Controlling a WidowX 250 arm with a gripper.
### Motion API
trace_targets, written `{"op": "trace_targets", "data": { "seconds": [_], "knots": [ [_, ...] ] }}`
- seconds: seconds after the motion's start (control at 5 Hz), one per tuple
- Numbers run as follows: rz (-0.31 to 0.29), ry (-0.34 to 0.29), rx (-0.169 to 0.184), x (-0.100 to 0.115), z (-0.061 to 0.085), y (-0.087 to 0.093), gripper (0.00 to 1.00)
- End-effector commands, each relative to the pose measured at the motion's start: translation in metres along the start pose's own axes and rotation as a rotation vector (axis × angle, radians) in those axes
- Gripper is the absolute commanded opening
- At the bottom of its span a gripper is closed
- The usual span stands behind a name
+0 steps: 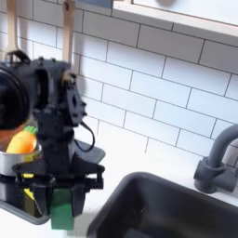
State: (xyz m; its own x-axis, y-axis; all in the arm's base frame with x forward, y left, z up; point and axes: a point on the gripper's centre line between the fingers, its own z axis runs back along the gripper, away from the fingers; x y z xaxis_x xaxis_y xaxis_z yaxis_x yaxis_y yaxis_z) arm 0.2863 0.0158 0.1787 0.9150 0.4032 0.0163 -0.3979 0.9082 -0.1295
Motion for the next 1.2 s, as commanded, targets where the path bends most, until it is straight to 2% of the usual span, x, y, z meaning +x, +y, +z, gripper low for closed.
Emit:
{"op": "trace_targets", "data": {
  "seconds": [0.0, 0.4, 1.0],
  "knots": [
    [0.019, 0.019, -0.009, -0.005, 0.022, 0.016, 0.0],
    [0.085, 0.003, -0.002, -0.002, 0.035, 0.037, 0.0],
    [0.21, -0.039, 0.0, 0.026, 0.037, 0.083, 0.0]
  ]
}}
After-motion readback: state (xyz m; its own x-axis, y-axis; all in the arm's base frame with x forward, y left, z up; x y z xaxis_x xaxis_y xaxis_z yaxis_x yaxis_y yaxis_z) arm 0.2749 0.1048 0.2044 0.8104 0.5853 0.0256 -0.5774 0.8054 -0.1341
